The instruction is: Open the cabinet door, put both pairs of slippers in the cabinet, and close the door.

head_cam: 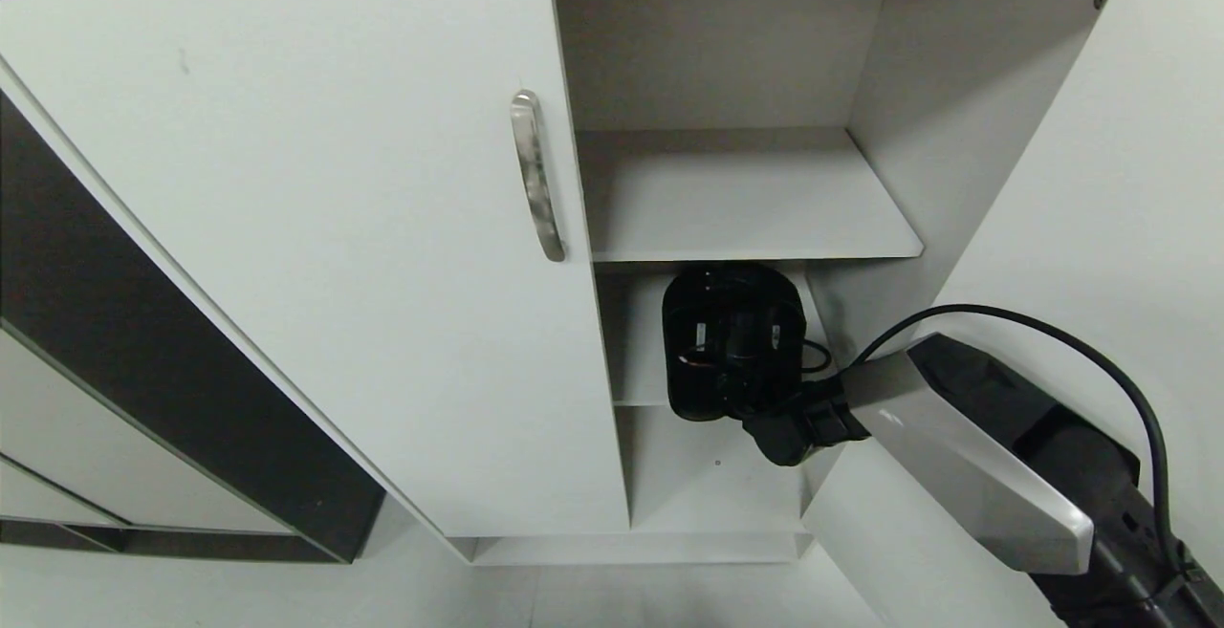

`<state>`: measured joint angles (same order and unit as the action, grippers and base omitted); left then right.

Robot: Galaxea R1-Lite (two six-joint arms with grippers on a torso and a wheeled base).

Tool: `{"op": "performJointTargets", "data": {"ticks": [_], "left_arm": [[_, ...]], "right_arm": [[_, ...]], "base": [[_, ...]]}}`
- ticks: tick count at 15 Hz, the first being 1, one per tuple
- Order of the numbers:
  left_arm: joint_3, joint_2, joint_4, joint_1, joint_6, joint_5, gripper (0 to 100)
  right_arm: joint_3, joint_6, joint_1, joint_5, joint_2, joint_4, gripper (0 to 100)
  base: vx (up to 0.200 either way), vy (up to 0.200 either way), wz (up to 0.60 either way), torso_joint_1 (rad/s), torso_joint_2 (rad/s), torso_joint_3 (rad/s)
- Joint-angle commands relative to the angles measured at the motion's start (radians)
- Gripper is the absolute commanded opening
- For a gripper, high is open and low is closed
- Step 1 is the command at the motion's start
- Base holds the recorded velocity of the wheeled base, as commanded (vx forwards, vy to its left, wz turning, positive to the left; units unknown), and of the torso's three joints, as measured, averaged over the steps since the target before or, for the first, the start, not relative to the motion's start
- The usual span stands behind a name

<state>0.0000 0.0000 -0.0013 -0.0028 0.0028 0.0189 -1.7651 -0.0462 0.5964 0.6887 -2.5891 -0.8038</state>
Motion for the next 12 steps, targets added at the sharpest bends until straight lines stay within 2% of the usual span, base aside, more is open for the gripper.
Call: {"op": "performJointTargets", "data": {"ticks": [1,3,5,10,11,12], "left_arm": [[0.000,0.002,0.000,0.000,0.000,-0.001,0],[0.000,0.002,0.000,0.000,0.000,-0.001,0],[0.000,0.002,0.000,0.000,0.000,-0.001,0],[0.000,0.002,0.000,0.000,0.000,-0.001,0],[0.000,0.002,0.000,0.000,0.000,-0.001,0],[0.000,0.002,0.000,0.000,0.000,-0.001,0]], "right_arm": [[-0.001,0.000,-0.001,0.002,-0.009,0.002,100],[0.026,0.000,0.000,0.003,0.000,-0.002,100],[0.130,-0.001,0.010,0.006,0.060,-0.026,100],[0.550,-0.001,0.100,0.029,0.297,-0.189,100],[0.581,0.000,0.109,0.032,0.311,-0.206,100],[0.704,0.000,0.140,0.034,0.359,-0.267,100]], "base": [[0.000,0.000,0.00,0.000,0.00,0.000],[0.000,0.000,0.00,0.000,0.00,0.000],[0.000,0.000,0.00,0.000,0.00,0.000],[0.000,0.000,0.00,0.000,0.00,0.000],[0.000,0.000,0.00,0.000,0.00,0.000],[0.000,0.000,0.00,0.000,0.00,0.000]]}}
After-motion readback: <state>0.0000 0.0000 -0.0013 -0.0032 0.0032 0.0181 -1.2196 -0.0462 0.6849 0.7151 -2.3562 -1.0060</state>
